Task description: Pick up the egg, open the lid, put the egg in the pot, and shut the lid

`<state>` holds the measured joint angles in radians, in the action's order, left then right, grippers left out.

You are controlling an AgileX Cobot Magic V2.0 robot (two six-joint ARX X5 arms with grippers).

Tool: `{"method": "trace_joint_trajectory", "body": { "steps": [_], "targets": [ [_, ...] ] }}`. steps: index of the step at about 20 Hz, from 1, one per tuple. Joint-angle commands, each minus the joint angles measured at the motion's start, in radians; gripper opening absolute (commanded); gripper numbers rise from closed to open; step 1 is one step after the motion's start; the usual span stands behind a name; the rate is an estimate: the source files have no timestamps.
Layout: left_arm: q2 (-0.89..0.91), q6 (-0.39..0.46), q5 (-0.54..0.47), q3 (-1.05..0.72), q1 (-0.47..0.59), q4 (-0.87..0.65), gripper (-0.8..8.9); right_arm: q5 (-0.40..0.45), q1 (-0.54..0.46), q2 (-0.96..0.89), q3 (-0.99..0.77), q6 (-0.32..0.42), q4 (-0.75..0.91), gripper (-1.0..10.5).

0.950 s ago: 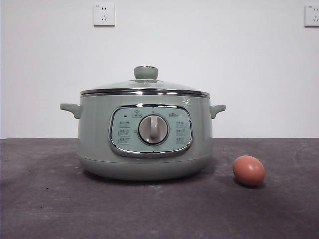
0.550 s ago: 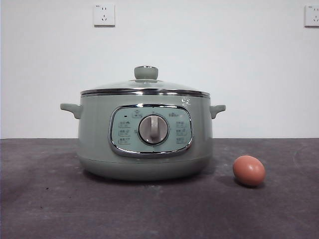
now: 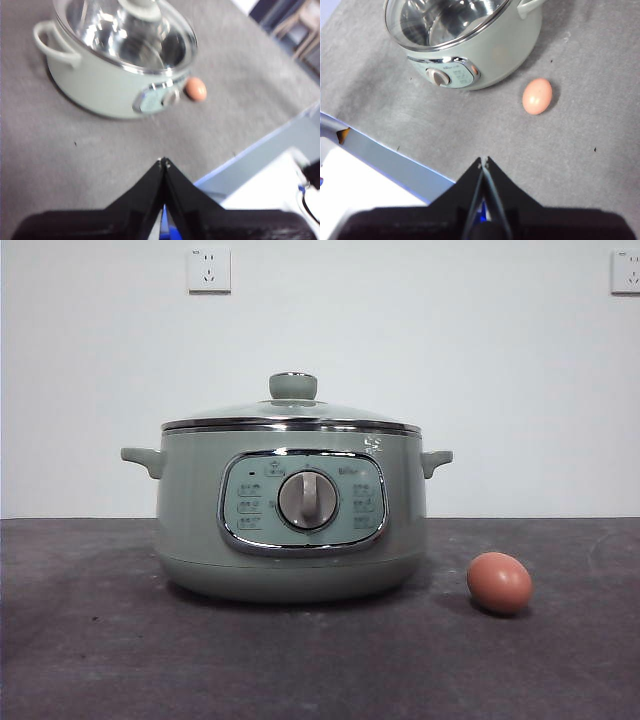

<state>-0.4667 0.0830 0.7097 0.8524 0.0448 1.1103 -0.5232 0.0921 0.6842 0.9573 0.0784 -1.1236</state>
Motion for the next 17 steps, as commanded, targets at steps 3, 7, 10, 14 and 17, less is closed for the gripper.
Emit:
{"method": "trace_joint_trajectory", "body": {
  "steps": [3, 7, 10, 14, 17],
  "targets": [
    [-0.023, 0.05, -0.002, 0.012, 0.0, 0.013, -0.04, 0.005, 0.002, 0.011, 0.002, 0.025, -0.026, -0.1],
    [-0.035, 0.048, -0.002, 0.012, 0.0, 0.013, 2.55, 0.005, 0.002, 0.012, 0.002, 0.019, -0.024, 2.3],
    [-0.037, 0.041, -0.002, 0.012, 0.0, 0.013, 5.65, 0.005, 0.002, 0.012, 0.002, -0.011, -0.021, 7.0],
    [-0.037, 0.041, -0.002, 0.012, 0.0, 0.013, 5.64, 0.005, 0.002, 0.019, 0.002, -0.011, -0.02, 6.9],
    [-0.037, 0.041, -0.002, 0.012, 0.0, 0.013, 5.64, 0.006, 0.002, 0.038, 0.002, -0.031, 0.003, 6.9]
  ]
}}
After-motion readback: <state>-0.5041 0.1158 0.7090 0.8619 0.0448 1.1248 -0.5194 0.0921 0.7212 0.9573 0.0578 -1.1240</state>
